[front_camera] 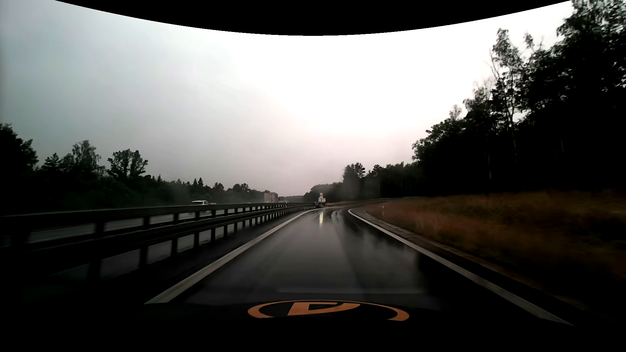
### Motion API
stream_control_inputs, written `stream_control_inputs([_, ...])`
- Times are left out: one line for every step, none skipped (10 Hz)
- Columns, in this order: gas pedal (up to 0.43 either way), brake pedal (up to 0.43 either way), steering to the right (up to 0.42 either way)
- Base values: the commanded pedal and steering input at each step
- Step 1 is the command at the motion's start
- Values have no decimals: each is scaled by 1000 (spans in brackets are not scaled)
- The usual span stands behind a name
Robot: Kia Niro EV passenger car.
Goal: Follow the waypoints while adhering to traffic rules and regulations
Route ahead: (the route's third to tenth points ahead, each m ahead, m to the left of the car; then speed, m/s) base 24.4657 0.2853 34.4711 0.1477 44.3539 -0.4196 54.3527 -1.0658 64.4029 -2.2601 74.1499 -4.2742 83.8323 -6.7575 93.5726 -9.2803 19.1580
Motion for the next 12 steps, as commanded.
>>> stream_control_inputs([20,0,4])
stream_control_inputs([20,0,3])
stream_control_inputs([20,0,3])
stream_control_inputs([8,0,4])
stream_control_inputs([8,0,5])
stream_control_inputs([8,0,5])
stream_control_inputs([8,0,6])
stream_control_inputs([8,0,10])
stream_control_inputs([8,0,12])
stream_control_inputs([8,0,13])
stream_control_inputs([20,0,13])
stream_control_inputs([20,0,13])
